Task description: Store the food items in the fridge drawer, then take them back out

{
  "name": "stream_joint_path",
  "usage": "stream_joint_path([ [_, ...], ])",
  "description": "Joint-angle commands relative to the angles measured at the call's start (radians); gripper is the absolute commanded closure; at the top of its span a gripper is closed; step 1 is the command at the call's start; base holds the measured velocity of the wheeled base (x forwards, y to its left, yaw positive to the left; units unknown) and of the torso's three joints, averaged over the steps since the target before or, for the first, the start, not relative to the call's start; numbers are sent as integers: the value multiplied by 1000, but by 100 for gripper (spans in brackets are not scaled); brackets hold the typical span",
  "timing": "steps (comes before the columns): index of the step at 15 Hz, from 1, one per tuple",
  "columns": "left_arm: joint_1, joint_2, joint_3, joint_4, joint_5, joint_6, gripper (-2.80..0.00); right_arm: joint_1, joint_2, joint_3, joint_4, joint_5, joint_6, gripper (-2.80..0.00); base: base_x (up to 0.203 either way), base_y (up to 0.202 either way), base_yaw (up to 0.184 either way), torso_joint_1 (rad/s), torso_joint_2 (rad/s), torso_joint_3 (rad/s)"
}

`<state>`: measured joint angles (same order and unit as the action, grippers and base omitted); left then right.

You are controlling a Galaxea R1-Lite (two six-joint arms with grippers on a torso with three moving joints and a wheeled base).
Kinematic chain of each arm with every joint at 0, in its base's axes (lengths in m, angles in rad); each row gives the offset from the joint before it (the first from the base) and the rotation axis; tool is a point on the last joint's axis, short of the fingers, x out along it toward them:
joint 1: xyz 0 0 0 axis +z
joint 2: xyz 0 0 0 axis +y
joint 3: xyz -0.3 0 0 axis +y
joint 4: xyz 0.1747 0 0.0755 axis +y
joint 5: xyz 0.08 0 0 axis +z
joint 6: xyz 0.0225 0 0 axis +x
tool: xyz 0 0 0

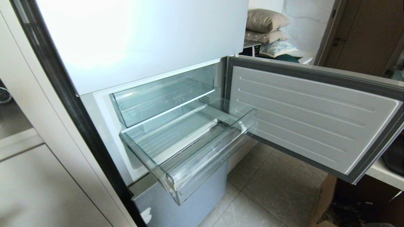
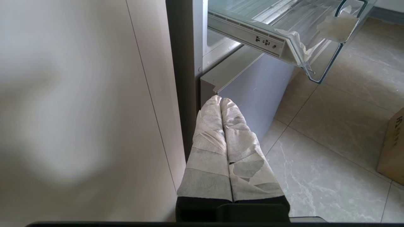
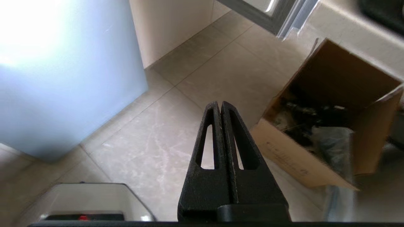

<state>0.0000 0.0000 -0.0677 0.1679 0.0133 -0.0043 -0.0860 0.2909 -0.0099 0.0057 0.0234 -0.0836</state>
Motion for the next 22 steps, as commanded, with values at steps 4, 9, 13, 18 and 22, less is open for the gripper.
stream_joint_path([
  [4,0,0,0,1,1,0,0,109,-125,8,-3,-10,54,0,0,0,0,0,0,0],
  [9,0,0,0,1,1,0,0,92,-291,10,-4,-23,68,0,0,0,0,0,0,0],
  [13,0,0,0,1,1,0,0,92,-291,10,-3,-23,74,0,0,0,0,0,0,0],
  [18,0,0,0,1,1,0,0,92,-291,10,-4,-23,76,0,0,0,0,0,0,0],
  [22,0,0,0,1,1,0,0,92,-291,10,-4,-25,77,0,2,-2,89,3,3,-1],
])
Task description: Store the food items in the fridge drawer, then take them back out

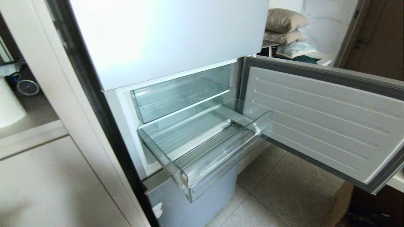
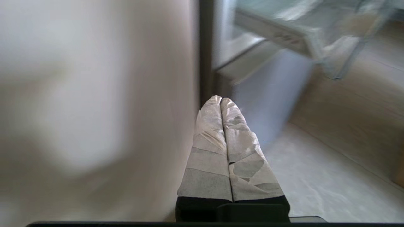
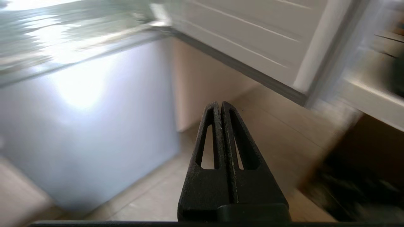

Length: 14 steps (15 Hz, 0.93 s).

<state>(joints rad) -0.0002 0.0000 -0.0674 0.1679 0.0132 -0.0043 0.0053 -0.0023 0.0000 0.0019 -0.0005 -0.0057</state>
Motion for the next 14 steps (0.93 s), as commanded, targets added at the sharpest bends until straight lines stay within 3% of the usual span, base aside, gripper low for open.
stream_joint_path([
  [1,0,0,0,1,1,0,0,1,2,0,0,0,0,0,5,-7,172,1,7,4],
  [14,0,0,0,1,1,0,0,1,2,0,0,-1,1,0,1,-7,175,3,1,1],
])
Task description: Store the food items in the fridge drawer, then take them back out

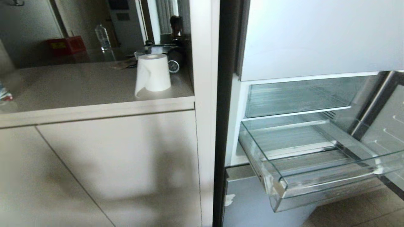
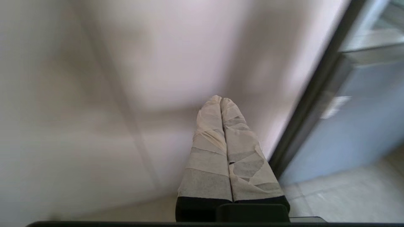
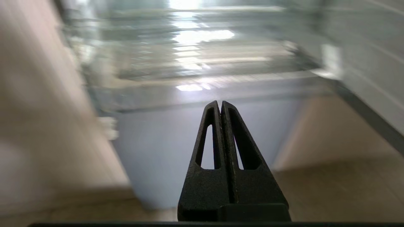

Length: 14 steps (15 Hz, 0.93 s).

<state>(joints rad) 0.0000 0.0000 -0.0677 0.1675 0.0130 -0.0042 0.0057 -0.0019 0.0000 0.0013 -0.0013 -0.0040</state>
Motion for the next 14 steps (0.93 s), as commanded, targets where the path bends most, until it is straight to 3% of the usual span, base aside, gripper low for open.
stream_joint_path([
  [1,0,0,0,1,1,0,0,0,2,0,0,1,-1,0,5,-9,182,-2,-2,-2],
  [5,0,0,0,1,1,0,0,0,2,0,0,1,-2,0,1,-9,168,2,4,5],
  [8,0,0,0,1,1,0,0,0,32,0,2,6,-24,0,2,-2,64,1,3,2],
  [14,0,0,0,1,1,0,0,1,519,-27,-95,2,-45,0,0,0,0,0,0,0],
])
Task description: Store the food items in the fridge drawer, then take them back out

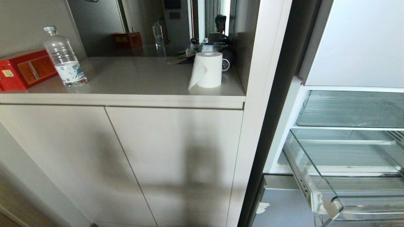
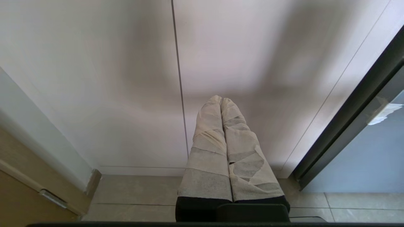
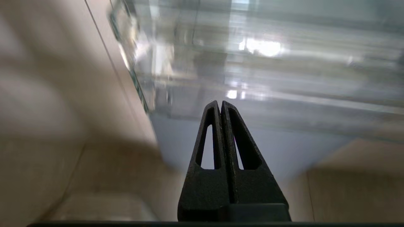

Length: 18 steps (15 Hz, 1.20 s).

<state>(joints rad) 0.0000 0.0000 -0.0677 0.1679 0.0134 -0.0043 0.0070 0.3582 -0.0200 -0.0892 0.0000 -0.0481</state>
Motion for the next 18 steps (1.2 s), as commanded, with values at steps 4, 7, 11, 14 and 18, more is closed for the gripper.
stream_joint_path([
  [4,0,0,0,1,0,0,0,-2,458,-87,-26,5,51,0,0,0,0,0,0,0],
  [7,0,0,0,1,0,0,0,-2,630,-131,-86,11,69,0,0,0,0,0,0,0],
  [11,0,0,0,1,0,0,0,-2,846,-180,-260,16,85,0,0,0,0,0,0,0],
  [14,0,0,0,1,0,0,0,-1,1044,-262,-369,17,120,0,0,0,0,0,0,0],
  [18,0,0,0,1,0,0,0,1,1320,-362,-635,17,203,0,0,0,0,0,0,0],
])
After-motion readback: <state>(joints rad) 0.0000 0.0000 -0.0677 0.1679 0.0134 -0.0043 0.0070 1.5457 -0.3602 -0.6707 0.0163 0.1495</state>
